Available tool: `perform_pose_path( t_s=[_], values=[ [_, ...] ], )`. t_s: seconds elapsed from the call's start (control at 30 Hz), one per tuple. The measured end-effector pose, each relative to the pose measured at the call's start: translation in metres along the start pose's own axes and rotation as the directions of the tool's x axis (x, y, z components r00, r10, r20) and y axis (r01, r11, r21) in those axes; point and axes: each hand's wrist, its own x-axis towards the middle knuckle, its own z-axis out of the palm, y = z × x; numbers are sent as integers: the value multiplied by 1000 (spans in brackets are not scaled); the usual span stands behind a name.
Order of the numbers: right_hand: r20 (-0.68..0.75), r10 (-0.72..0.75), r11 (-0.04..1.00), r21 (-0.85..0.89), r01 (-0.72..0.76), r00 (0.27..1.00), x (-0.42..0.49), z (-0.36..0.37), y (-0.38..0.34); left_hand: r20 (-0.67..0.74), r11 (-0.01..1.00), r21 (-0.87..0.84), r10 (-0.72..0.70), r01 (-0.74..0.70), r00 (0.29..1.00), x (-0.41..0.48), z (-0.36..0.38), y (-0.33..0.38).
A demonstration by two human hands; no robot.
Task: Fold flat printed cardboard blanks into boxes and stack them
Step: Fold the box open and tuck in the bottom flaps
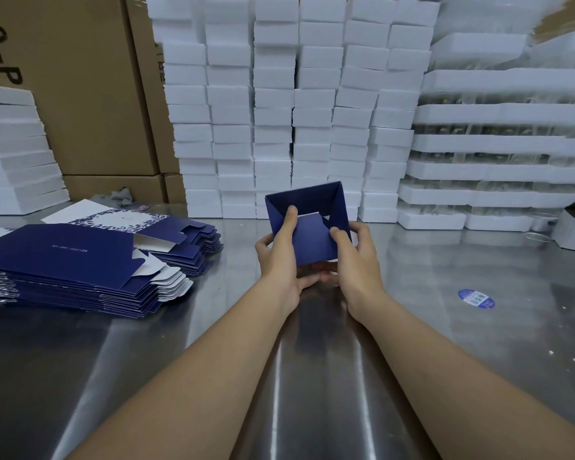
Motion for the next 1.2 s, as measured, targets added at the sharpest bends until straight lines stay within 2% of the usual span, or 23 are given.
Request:
perform_pose_path(
  t_s=[0.13,0.27,0.5,0.7,1.07,1.2],
  values=[
    [13,11,1000,0,-11,1000,2,-1,1,99,999,14,-34,33,994,1,-5,1],
    [-10,27,1000,1,-27,1000,4,-3,3,167,994,105,3,-21,986,0,-7,-3],
    [10,60,995,81,-61,998,4,-3,2,160,981,165,75,-101,984,2,-7,-7],
    [37,51,998,38,-52,998,3,-5,1,137,976,163,126,-148,983,3,-8,-9],
    [30,52,999,-12,-51,998,0,-5,-3,111,976,126,162,-176,980,1,-7,-9],
    [32,95,995,12,-95,995,-2,-2,-10,130,987,87,122,-134,984,-8,-6,-1]
  ],
)
